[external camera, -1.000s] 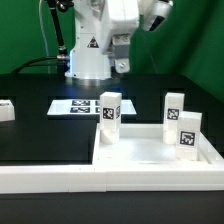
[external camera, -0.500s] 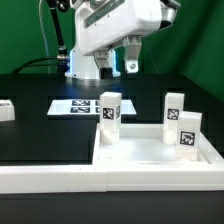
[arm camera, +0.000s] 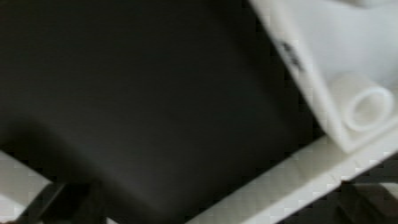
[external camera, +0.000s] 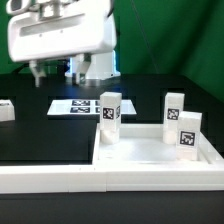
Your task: Assemble square table
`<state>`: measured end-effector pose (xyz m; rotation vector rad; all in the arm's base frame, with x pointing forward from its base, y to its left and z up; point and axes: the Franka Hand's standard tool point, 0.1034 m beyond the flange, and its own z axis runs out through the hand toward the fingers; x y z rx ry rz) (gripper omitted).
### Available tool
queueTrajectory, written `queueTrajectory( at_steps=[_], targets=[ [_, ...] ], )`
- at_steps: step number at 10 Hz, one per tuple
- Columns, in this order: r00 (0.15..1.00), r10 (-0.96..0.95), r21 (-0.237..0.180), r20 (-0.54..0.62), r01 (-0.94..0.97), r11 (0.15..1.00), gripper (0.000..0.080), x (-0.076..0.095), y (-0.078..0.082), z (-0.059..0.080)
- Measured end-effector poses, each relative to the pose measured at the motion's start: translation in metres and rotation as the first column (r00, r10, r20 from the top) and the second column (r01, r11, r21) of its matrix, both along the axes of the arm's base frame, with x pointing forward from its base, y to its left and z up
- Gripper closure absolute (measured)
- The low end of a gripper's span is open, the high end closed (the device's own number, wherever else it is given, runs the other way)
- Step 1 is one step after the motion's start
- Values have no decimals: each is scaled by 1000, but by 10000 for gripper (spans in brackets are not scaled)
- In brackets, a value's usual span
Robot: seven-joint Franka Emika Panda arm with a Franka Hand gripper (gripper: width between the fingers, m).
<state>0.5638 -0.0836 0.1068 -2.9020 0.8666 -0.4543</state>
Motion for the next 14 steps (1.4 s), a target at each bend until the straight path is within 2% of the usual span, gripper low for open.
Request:
queueTrajectory(
  at_steps=[2, 4, 5, 6, 7, 8, 9, 10, 12, 13, 14],
  targets=[
    [996, 94, -35, -5, -94, 995, 150, 0, -4, 0],
    [970, 244, -87, -24, -245, 966, 150, -2, -9, -1],
    [941, 332, -101, -60, -337, 936, 150, -13, -23, -8],
    [899, 425, -88, -108, -434, 896, 150, -28, -44, -16],
    [850, 498, -12, -171, -507, 862, 150, -42, -52, -23],
    [799, 569, -13, -192, -582, 813, 150, -49, -66, -27],
    [755, 623, -59, -203, -645, 762, 150, -59, -73, -33],
    [713, 666, -61, -216, -691, 720, 150, -60, -72, -33],
    [689, 691, -63, -221, -717, 694, 150, -60, -73, -34],
    [668, 707, -30, -233, -732, 681, 150, -67, -72, -38],
    [652, 716, 19, -249, -736, 677, 150, -80, -77, -45]
  ],
)
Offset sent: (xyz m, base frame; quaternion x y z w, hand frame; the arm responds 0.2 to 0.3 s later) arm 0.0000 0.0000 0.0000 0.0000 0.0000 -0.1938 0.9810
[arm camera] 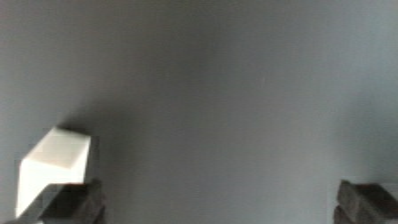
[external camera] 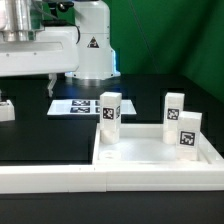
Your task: Assemble square table
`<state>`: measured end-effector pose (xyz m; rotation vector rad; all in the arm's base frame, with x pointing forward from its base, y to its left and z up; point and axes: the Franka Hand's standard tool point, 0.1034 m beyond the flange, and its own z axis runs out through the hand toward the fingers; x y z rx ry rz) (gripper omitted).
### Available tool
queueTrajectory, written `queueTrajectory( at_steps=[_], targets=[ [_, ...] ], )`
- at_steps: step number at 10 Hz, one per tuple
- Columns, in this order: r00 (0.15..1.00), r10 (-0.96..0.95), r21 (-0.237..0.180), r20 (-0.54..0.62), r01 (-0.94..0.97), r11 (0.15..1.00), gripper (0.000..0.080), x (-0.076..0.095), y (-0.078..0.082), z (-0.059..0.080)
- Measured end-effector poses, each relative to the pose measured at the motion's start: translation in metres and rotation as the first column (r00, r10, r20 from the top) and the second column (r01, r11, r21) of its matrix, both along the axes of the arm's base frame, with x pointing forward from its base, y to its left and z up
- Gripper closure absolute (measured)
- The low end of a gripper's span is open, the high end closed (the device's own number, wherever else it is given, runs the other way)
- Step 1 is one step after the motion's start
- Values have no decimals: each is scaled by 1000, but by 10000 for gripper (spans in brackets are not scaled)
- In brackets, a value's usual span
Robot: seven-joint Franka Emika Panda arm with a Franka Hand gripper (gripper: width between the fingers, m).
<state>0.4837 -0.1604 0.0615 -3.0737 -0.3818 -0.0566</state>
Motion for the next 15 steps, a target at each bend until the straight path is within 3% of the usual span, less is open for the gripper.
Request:
queueTrajectory(
  at_steps=[1, 2, 3, 4, 5, 7, 9, 10, 12, 15],
  targets=[
    [999, -1, 5, -43, 1, 1000, 150, -10, -3, -3],
    [985, 24, 16, -173, -22, 1000, 150, -28, -6, -10],
    [983, 52, 3, -179, -52, 999, 150, -31, -19, -13],
    [967, 17, -1, -253, -18, 1000, 150, -37, -15, -13],
    [939, 35, -8, -342, -41, 999, 150, -36, -9, -14],
    [909, 57, 4, -412, -60, 998, 150, -34, -7, -18],
    [853, 76, -26, -517, -104, 994, 150, -50, -35, -25],
    [820, 86, -33, -566, -127, 991, 150, -56, -40, -24],
    [751, 86, -32, -655, -142, 989, 150, -57, -35, -27],
    [730, 91, -30, -677, -151, 988, 150, -55, -33, -31]
  ],
)
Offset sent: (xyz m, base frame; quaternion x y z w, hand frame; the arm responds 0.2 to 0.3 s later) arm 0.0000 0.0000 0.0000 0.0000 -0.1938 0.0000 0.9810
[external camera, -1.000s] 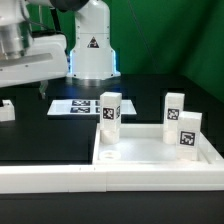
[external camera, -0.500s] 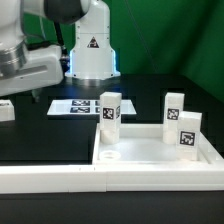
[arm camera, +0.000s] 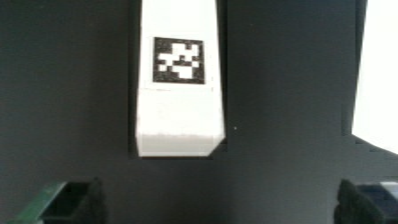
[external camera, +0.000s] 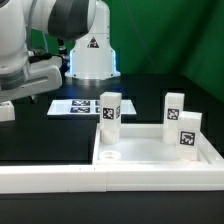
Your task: Assemble square table
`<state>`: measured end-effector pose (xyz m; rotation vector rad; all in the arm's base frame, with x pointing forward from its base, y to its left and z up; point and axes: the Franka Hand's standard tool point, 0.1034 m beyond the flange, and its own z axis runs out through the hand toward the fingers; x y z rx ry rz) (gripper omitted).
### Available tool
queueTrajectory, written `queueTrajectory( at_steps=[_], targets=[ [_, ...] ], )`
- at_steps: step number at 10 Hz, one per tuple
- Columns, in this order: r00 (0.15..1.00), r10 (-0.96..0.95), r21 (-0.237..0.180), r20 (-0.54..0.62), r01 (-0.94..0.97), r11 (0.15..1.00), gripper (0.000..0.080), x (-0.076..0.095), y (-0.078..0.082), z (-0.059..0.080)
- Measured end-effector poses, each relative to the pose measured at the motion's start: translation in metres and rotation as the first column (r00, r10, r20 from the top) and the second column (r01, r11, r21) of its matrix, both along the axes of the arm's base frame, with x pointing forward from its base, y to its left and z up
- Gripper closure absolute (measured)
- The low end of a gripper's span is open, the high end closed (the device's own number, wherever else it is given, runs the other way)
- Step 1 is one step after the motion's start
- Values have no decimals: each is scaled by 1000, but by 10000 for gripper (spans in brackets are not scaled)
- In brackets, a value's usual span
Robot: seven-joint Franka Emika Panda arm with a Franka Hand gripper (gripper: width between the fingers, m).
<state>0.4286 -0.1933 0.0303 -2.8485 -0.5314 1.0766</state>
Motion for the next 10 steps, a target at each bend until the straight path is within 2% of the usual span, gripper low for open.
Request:
queueTrajectory(
  at_steps=[1, 3, 4, 8, 9, 10],
  targets=[
    [1000, 1, 1, -1, -1, 1000, 150, -1, -1, 0],
    [998, 40, -33, -52, -42, 999, 150, -22, -18, -5],
    [997, 42, -34, -62, -44, 998, 150, -30, -18, -8],
    [997, 42, -32, -61, -44, 999, 150, -29, -17, -9],
    [997, 37, -41, -63, -40, 998, 150, -29, -17, -10],
    [997, 22, -82, -81, -28, 996, 150, -35, -15, -15]
  ],
)
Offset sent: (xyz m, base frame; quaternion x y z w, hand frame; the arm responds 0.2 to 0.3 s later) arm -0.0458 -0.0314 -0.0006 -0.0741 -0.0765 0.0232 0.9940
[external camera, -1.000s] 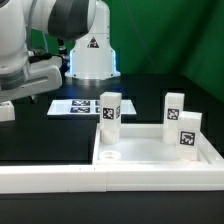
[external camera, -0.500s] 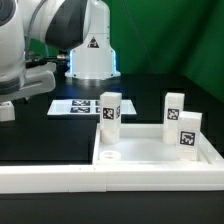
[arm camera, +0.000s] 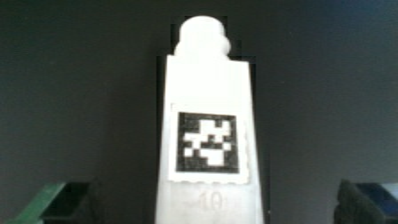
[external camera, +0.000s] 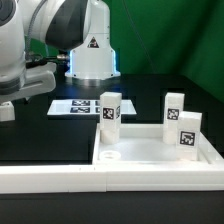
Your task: Assemble square table
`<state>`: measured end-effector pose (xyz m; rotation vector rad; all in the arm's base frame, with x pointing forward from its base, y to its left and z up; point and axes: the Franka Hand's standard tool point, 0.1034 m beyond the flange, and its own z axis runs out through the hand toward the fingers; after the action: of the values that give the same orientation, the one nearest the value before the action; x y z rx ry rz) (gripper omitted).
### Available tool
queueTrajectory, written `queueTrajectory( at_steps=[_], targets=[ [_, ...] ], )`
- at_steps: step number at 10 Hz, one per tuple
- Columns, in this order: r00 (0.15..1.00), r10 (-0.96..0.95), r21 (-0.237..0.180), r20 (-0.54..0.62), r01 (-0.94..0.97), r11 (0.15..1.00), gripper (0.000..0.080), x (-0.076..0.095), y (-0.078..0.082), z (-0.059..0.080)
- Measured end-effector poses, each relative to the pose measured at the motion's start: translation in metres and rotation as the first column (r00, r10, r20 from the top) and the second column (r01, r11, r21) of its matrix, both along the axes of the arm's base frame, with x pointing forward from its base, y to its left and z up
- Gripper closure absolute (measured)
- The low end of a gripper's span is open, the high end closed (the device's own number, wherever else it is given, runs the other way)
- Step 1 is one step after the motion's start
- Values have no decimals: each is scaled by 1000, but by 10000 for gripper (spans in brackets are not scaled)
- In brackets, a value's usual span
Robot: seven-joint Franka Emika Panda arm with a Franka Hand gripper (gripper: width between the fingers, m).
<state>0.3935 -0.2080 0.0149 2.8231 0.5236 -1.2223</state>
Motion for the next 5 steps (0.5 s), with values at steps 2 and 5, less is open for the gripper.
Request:
queueTrajectory(
  at_steps=[2, 5],
  targets=[
    [1000, 14, -6, -20, -14, 1000, 150, -5, -3, -9],
    [1000, 15, -5, -19, -15, 1000, 251, -4, -2, -9]
  ],
)
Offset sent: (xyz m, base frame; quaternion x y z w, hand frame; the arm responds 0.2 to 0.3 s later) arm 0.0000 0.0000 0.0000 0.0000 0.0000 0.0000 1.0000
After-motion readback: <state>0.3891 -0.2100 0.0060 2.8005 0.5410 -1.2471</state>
